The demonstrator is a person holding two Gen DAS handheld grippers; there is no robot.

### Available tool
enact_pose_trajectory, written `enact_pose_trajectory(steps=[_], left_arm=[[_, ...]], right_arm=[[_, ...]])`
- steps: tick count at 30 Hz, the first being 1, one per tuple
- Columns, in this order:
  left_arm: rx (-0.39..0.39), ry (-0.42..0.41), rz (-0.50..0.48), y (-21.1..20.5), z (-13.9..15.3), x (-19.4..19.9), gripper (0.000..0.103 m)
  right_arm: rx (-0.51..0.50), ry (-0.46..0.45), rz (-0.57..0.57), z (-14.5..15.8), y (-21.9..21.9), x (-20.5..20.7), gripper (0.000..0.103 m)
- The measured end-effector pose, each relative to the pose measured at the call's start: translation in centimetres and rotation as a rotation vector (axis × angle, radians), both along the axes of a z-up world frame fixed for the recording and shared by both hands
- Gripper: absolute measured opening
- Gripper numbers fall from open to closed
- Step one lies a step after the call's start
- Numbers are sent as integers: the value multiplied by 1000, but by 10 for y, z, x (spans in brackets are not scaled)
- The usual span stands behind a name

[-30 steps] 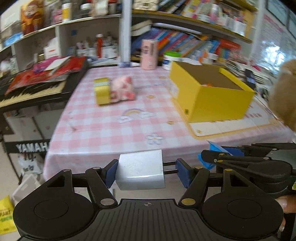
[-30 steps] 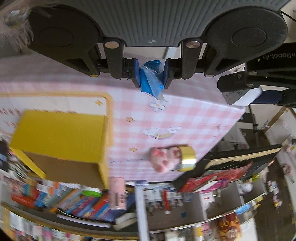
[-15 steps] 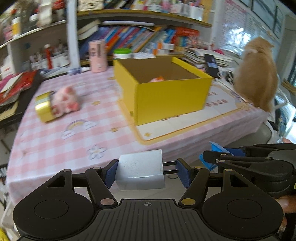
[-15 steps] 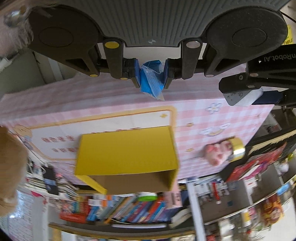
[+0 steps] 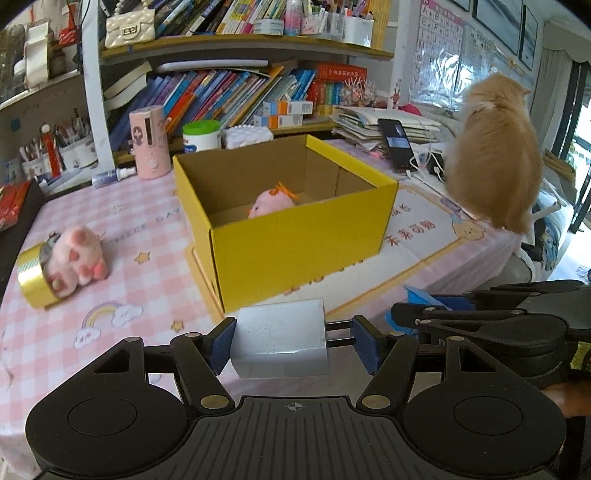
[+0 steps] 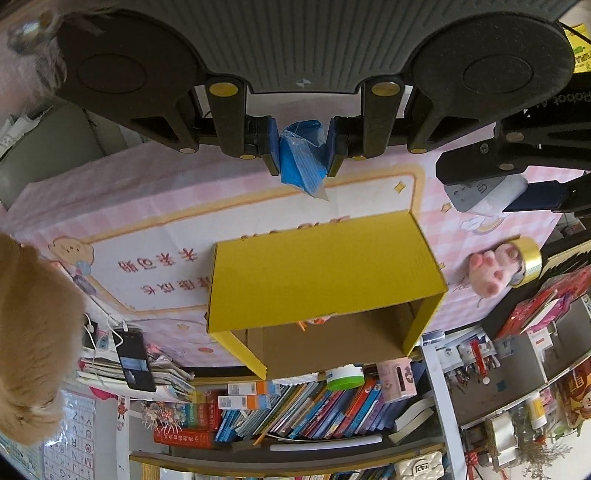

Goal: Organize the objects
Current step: 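Carry the blue item and white charger with both tools over the yellow box, then open both tools to drop the blue item and white charger into the box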

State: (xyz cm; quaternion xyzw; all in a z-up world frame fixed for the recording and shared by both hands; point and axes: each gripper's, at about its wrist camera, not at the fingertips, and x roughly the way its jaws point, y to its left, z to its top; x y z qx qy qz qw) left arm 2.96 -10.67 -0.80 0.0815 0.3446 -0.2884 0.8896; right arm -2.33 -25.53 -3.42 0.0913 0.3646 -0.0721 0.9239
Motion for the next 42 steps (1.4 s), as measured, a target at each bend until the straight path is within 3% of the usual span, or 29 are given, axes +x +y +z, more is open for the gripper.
enact_pose_trajectory(steps=[7, 16, 21, 33, 42], left_arm=[[-11, -32, 26, -15, 8, 27, 66], [-18, -152, 97, -42, 34, 66, 66], [2, -152, 159, -54, 35, 92, 66], [127, -81, 176, -86, 2, 138, 66], [166, -5, 165, -97, -20, 158, 66]], right_arm=[[-10, -18, 23, 8, -16, 31, 23], [-58, -216, 44, 55, -57, 74, 23], [-76, -253, 95, 66, -75, 111, 23], [-144, -90, 303, 29, -76, 197, 23], [-215, 62, 452, 1, -66, 237, 23]])
